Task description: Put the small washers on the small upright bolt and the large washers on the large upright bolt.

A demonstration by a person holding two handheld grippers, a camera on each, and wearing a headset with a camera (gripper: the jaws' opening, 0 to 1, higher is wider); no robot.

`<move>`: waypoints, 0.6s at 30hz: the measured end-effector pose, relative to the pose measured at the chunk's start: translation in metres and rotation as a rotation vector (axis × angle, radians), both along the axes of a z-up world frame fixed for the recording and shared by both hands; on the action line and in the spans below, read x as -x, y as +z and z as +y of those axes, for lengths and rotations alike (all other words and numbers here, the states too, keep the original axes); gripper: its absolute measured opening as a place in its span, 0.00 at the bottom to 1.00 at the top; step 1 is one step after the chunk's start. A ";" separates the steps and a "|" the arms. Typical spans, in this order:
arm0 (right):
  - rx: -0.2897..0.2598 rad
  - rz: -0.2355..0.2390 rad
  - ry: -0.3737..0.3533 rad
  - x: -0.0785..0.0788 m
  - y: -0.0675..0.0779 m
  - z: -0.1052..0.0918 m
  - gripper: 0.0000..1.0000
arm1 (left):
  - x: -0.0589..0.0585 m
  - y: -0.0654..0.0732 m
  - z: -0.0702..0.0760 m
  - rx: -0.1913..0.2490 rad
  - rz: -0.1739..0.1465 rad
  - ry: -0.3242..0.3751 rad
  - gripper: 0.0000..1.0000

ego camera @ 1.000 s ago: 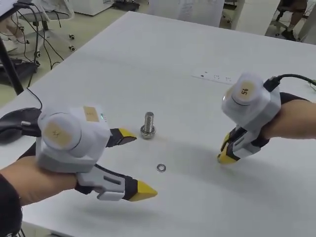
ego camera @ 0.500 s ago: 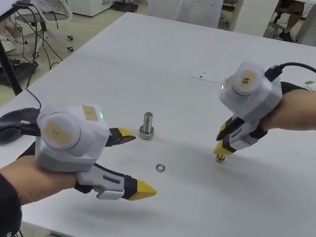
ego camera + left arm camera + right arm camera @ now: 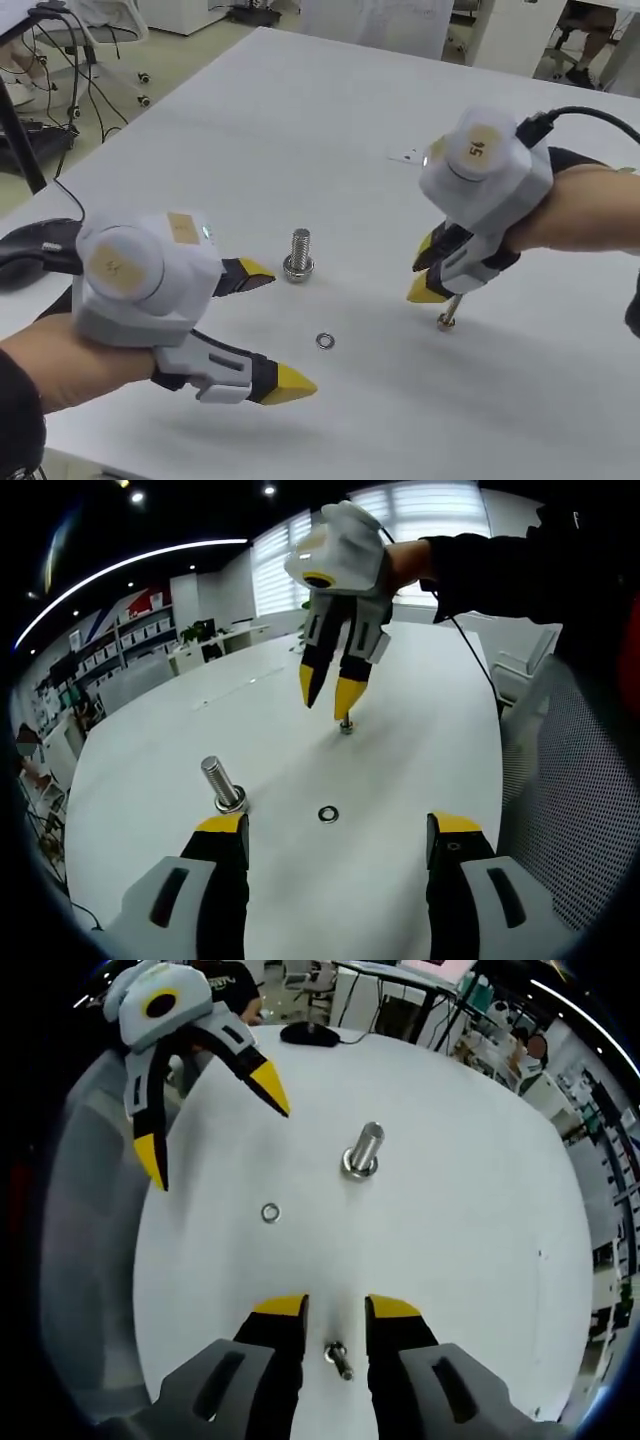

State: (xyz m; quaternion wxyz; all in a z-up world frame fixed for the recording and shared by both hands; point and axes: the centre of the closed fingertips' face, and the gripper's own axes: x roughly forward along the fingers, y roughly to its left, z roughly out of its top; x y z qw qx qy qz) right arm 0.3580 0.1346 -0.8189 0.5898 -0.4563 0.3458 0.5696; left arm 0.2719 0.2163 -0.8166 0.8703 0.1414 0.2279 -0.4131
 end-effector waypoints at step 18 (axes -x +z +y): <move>0.019 0.036 0.087 0.024 -0.013 0.029 0.24 | 0.000 0.001 0.001 0.002 -0.002 0.003 0.71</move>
